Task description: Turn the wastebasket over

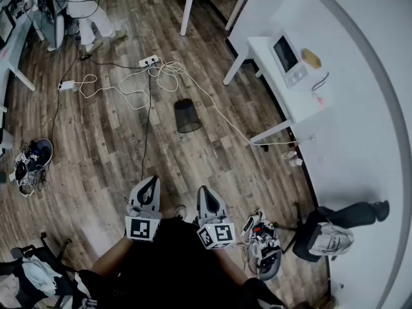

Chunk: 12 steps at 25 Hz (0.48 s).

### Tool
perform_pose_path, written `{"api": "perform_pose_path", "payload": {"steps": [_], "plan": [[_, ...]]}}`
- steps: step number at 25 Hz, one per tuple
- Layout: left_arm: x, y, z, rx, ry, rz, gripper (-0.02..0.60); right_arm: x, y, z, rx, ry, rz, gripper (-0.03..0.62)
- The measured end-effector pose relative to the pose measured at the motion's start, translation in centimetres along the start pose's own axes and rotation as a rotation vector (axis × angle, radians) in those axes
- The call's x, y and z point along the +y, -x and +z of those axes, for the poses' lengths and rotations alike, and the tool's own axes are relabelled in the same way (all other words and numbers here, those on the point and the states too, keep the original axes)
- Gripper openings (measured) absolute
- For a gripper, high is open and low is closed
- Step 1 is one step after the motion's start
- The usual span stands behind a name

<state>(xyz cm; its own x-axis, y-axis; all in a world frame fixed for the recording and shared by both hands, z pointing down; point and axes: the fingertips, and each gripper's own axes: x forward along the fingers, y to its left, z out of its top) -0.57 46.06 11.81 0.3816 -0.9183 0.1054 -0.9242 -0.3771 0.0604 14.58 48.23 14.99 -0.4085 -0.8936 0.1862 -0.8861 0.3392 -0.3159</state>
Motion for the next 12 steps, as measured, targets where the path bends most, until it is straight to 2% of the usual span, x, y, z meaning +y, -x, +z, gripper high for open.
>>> {"api": "perform_pose_path", "payload": {"steps": [12], "plan": [[-0.86,0.26,0.03,-0.008,0.003,-0.013,0.032,0.14,0.61,0.28,-0.014,0.002,0.001,0.032]]}}
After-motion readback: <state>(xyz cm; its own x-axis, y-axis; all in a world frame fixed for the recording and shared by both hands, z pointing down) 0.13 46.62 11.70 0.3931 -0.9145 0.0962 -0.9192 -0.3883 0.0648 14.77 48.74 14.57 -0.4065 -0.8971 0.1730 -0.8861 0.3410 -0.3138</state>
